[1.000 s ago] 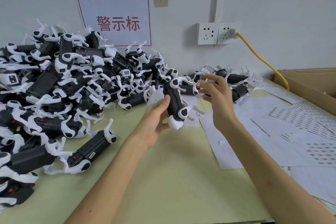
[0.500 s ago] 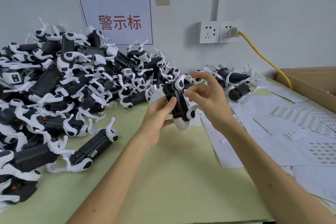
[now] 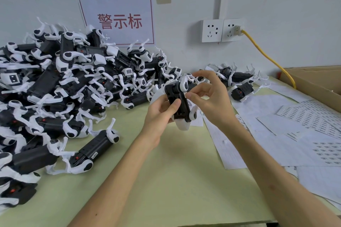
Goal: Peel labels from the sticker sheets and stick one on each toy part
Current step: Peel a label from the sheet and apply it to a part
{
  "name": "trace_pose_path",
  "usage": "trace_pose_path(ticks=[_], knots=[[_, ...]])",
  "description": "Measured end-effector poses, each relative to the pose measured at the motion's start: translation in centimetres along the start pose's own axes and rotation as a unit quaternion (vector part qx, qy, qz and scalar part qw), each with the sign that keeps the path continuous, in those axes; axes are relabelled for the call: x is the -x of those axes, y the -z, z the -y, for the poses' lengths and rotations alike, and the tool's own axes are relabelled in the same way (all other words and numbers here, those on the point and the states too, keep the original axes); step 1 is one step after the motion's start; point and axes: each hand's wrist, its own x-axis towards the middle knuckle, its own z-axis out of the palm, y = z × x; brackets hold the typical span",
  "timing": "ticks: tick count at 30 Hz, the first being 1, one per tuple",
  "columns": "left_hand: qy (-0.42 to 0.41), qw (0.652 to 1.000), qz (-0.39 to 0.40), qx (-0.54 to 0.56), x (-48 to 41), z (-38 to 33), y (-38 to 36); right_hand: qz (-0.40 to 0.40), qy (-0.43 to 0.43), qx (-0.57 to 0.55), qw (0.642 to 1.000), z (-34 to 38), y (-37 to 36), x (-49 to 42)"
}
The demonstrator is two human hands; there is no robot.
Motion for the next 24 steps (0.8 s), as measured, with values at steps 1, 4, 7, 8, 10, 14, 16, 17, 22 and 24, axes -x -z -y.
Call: trace_pose_path(ticks=[1, 4, 7, 8, 10, 14, 16, 17, 22, 24], knots=[[-0.002, 1.0, -0.001, -0.001, 0.03, 0.0, -0.02, -0.002, 0.002, 0.0, 1.0, -0.04, 0.02, -0.03], [-0.005, 1.0, -0.002, -0.004, 0.1, 0.0, -0.12, -0.005, 0.006, 0.006, 1.0, -0.11, 0.02, -0.03], [-0.006, 1.0, -0.005, -0.003, 0.14, -0.06, -0.19, -0.005, 0.005, 0.007, 1.0, -0.11, 0.0, -0.02], [-0.007, 1.0, -0.006, -0.003, 0.14, -0.07, -0.23, -0.005, 0.005, 0.007, 1.0, -0.09, -0.01, -0.01], [-0.008, 1.0, -0.009, -0.003, 0.13, -0.06, -0.24, -0.006, 0.005, 0.007, 1.0, -0.05, 0.01, -0.02], [-0.013, 1.0, -0.013, -0.007, 0.08, 0.0, -0.24, -0.004, 0.003, 0.009, 1.0, -0.04, -0.08, 0.06], [-0.014, 1.0, -0.014, -0.007, 0.07, -0.01, -0.23, -0.008, 0.001, 0.013, 1.0, -0.05, -0.15, 0.1], [-0.014, 1.0, -0.015, -0.007, 0.06, 0.0, -0.23, -0.011, 0.0, 0.014, 1.0, -0.07, -0.18, 0.12], [-0.019, 1.0, -0.016, -0.006, 0.05, 0.19, -0.22, -0.021, -0.002, 0.015, 1.0, -0.07, -0.3, 0.17], [-0.021, 1.0, -0.017, -0.009, 0.06, 0.26, -0.22, -0.023, -0.003, 0.019, 1.0, -0.08, -0.36, 0.2]])
